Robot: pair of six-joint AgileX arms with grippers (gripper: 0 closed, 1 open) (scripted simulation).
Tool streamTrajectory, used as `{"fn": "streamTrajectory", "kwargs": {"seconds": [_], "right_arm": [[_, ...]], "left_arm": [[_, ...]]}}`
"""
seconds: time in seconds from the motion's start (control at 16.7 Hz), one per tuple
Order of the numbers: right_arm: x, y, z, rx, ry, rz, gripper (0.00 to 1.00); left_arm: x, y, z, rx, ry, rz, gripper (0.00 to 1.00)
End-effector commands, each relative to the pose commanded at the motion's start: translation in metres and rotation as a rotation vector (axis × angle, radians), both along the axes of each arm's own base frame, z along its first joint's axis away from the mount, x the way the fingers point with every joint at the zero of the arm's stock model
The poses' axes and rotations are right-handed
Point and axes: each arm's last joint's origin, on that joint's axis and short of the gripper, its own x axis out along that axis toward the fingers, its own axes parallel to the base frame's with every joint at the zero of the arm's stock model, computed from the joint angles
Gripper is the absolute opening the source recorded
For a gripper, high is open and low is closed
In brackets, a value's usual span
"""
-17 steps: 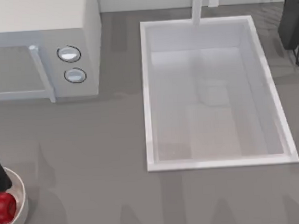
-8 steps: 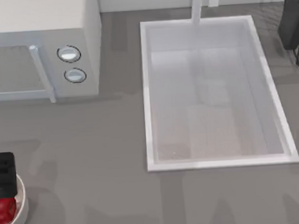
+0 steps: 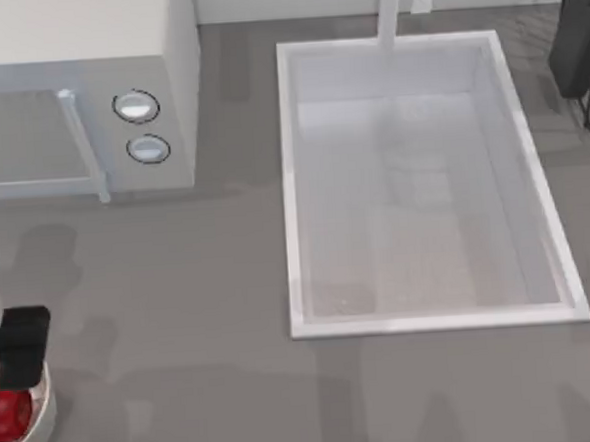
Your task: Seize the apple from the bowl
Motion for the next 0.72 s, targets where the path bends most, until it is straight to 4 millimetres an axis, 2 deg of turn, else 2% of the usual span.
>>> {"fn": "streamTrajectory", "kwargs": {"seconds": [0.12, 0.48, 0.6, 0.72], "right_arm": [[0.000, 0.000, 0.000, 0.000, 0.000, 0.000, 1.00], [0.000, 0.000, 0.000, 0.000, 0.000, 0.000, 1.00], [0.000, 0.000, 0.000, 0.000, 0.000, 0.000, 1.00], [0.000, 0.000, 0.000, 0.000, 0.000, 0.000, 1.00]], "left_arm": [[0.005, 0.000, 0.000, 0.002, 0.049, -0.001, 1.00], [0.006, 0.000, -0.001, 0.002, 0.052, 0.003, 1.00], [0.007, 0.000, -0.010, 0.002, 0.058, 0.003, 1.00], [0.010, 0.000, -0.027, 0.002, 0.060, 0.002, 1.00]]}}
